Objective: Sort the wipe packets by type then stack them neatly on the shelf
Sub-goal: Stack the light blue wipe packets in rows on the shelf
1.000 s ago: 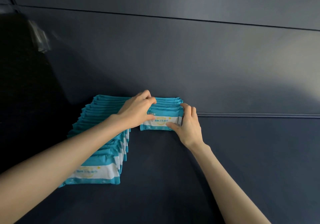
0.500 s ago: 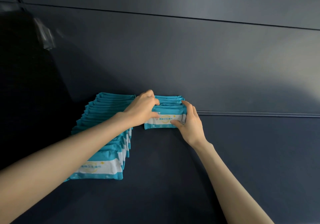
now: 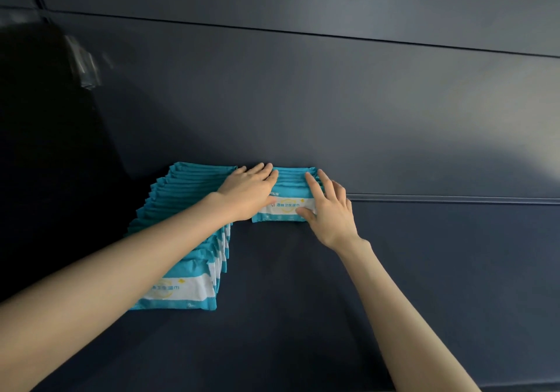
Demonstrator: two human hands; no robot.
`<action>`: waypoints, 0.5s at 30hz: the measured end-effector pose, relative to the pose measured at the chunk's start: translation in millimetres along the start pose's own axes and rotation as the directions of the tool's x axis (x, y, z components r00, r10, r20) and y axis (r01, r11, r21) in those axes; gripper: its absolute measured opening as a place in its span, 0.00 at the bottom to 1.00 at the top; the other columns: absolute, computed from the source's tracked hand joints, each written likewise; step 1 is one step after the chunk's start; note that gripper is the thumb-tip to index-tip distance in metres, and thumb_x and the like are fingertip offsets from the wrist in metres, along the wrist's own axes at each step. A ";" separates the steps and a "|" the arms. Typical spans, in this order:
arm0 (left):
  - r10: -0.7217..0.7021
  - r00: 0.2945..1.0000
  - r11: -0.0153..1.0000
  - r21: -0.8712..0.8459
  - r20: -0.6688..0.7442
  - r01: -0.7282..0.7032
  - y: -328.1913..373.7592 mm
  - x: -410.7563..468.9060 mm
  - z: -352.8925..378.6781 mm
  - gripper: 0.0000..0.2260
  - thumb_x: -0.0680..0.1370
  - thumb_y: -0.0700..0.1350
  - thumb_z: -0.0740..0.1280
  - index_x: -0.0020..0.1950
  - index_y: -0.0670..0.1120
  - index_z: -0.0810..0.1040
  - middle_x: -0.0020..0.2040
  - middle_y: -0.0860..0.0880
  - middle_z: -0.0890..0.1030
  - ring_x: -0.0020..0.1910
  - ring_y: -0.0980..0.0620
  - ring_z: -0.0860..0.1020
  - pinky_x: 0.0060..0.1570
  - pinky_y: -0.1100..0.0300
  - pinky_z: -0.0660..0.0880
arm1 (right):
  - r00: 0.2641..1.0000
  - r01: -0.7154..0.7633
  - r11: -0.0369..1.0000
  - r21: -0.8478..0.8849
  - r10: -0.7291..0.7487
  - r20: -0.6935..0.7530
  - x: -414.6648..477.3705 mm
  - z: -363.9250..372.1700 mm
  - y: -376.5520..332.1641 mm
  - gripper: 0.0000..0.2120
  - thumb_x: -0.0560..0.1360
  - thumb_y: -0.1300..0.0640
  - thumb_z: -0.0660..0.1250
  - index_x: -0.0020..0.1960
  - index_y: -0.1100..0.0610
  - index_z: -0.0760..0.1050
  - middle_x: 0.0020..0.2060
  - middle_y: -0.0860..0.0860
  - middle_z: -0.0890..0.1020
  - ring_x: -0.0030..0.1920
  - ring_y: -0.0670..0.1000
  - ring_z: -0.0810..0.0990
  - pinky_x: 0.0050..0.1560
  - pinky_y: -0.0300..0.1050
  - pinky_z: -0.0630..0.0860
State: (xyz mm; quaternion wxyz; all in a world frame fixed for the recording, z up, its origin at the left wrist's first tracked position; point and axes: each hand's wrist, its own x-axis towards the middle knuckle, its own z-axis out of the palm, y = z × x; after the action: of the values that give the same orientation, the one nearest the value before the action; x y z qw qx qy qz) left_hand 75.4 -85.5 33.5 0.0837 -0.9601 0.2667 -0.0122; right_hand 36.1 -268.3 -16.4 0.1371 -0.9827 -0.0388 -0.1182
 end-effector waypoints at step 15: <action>0.036 0.935 0.990 -0.118 -0.353 -0.083 32.8 -33.6 -39.9 0.17 0.81 0.51 0.59 0.67 0.46 0.71 0.66 0.49 0.72 0.65 0.48 0.68 0.60 0.53 0.64 | 0.986 -0.069 0.993 0.099 0.083 -0.142 -42.2 -74.0 -22.1 0.22 0.80 0.50 0.61 0.71 0.56 0.65 0.74 0.54 0.59 0.72 0.57 0.57 0.65 0.53 0.65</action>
State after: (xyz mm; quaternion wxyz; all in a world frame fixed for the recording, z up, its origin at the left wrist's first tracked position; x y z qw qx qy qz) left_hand 27.1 -102.1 68.0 -0.0278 -0.9375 0.3065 -0.1624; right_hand -23.6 -269.5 48.2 0.1901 -0.9646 0.0035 -0.1826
